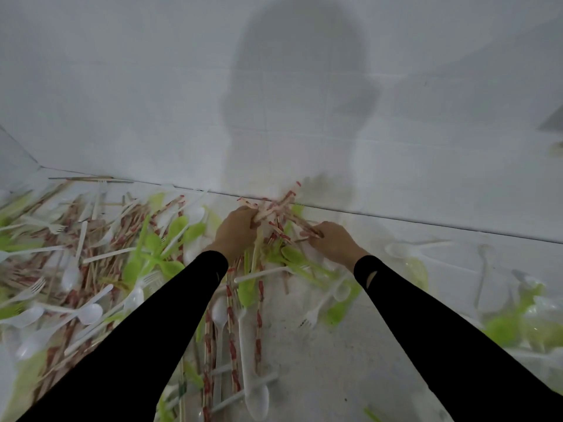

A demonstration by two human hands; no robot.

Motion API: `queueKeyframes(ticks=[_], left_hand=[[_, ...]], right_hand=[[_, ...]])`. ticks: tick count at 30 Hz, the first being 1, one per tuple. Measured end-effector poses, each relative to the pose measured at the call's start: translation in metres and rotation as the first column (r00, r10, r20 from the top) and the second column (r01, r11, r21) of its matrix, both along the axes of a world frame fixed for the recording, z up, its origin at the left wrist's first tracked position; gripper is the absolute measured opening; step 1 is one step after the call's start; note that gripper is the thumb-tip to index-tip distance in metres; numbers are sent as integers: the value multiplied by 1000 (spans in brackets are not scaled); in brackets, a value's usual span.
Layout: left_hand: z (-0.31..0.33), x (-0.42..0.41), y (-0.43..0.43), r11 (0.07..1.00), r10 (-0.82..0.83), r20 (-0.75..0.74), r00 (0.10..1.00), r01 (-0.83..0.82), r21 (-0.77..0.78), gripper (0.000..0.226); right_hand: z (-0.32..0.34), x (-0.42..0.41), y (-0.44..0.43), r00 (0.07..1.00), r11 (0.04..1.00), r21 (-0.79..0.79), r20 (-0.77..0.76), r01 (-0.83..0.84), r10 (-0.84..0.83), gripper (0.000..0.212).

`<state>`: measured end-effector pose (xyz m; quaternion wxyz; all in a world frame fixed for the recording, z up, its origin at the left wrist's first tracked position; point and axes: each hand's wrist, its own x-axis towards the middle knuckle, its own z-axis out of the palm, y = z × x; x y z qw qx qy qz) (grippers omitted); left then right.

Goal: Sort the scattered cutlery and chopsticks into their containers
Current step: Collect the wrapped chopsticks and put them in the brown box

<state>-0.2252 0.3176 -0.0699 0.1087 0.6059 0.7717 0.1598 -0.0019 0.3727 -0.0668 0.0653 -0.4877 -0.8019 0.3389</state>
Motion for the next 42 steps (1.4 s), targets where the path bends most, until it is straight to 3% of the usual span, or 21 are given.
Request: queueKeyframes(ticks=[4,8,11,15,20,24,32,36,38,42], left_hand=[[-12,1,11,989,-80,-22,997,76,-130,39],[-4,6,18,990,-83,-245,966,51,-135,31],[4,16,20,989,-86,-303,949,45,-142,21],[5,28,18,976,-71,-230,971,20,-217,27],[2,45,18,971,40,-126,991,-69,-228,54],[5,53,18,945,149,110,983,-109,-307,38],[7,67,-4,920,118,97,988,-72,-386,35],[21,64,-12,952,127,266,956,-42,-304,29],[33,62,-16,980,138,383,913,-70,-187,18],[51,54,-25,985,140,508,850,-171,15,27]], right_hand=[[-9,-12,-1,984,989,115,162,-87,68,25],[-6,-16,-4,932,958,250,359,-139,41,46],[-5,-13,-9,933,960,256,361,-113,13,31],[-4,-3,-20,939,978,209,339,-8,-64,14],[-1,12,-27,936,984,115,313,133,-163,20],[-2,15,-37,932,980,96,307,173,-194,22],[0,25,-49,918,955,89,263,283,-296,20],[2,23,-56,909,952,119,284,283,-305,10],[4,25,-58,909,949,110,274,296,-315,13],[5,30,-61,911,948,80,261,309,-319,27]])
